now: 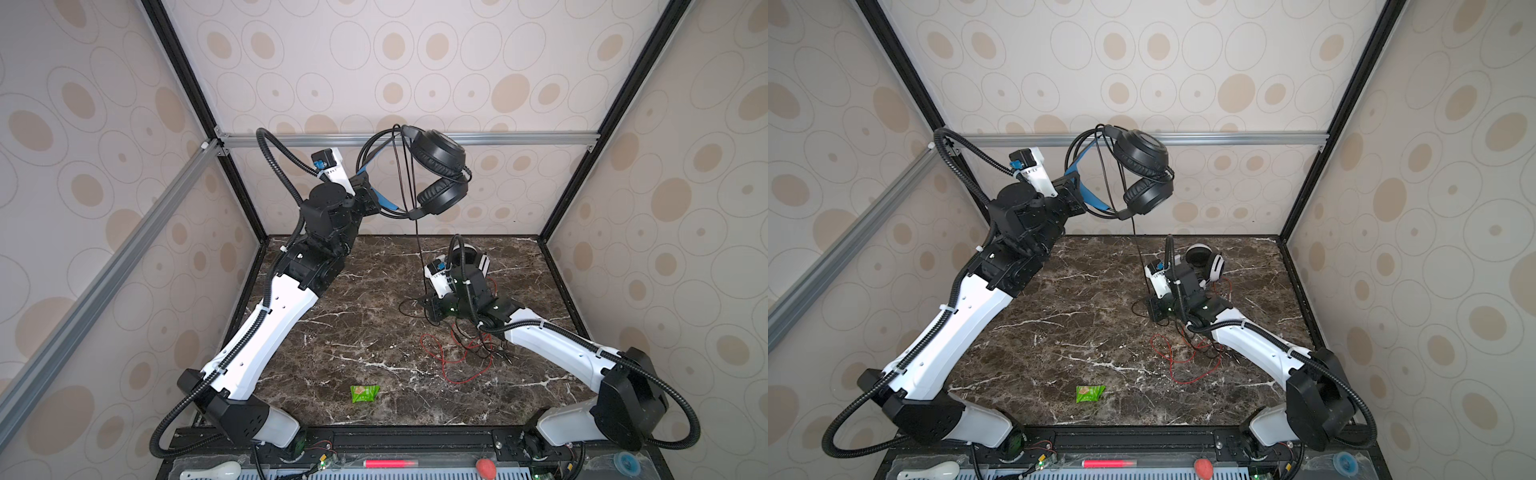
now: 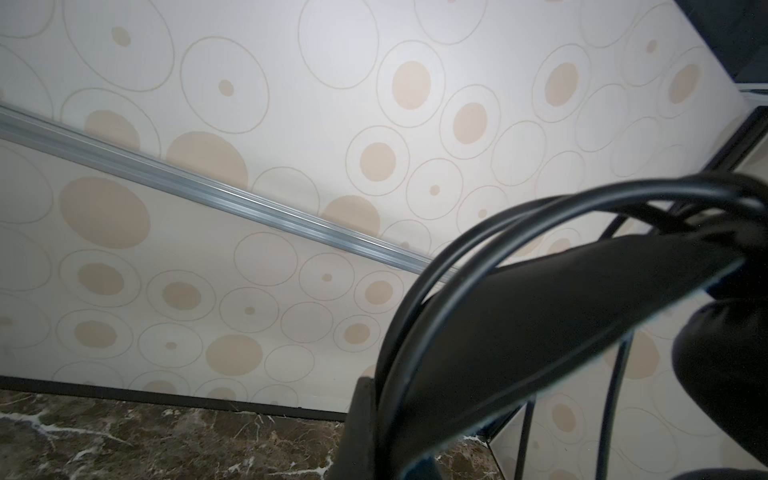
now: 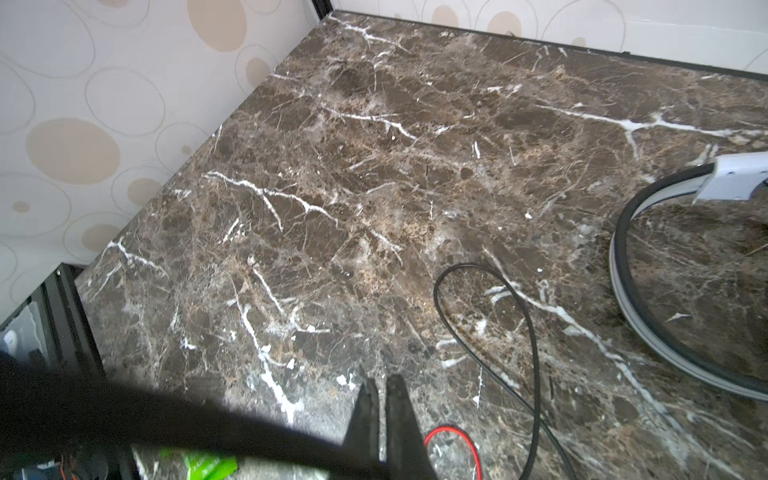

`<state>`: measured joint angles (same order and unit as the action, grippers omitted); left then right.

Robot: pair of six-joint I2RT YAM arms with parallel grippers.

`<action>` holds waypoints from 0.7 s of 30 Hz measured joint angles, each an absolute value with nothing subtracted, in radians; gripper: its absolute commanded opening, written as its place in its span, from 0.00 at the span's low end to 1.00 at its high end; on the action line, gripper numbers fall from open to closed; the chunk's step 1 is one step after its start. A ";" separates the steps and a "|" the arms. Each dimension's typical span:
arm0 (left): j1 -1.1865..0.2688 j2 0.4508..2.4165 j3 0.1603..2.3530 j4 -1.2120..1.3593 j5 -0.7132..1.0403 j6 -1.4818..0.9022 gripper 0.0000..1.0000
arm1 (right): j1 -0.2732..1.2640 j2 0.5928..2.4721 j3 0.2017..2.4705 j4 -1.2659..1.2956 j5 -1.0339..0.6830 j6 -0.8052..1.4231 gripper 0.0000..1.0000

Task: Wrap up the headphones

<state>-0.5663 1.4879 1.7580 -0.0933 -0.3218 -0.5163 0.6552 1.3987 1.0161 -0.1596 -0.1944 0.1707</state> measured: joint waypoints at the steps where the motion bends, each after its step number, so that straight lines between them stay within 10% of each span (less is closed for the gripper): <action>1: -0.566 1.502 1.758 -0.091 -0.338 -0.516 0.00 | 0.673 1.391 1.016 -0.178 -0.180 0.162 0.00; 21: -0.522 1.612 1.630 -0.066 -0.546 -0.345 0.00 | 0.904 1.351 1.235 -0.449 0.002 0.010 0.00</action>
<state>-0.5217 1.6123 1.6302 -0.0662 -0.5457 -0.3454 0.9043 1.3514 1.2350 -0.4492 0.0021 0.0105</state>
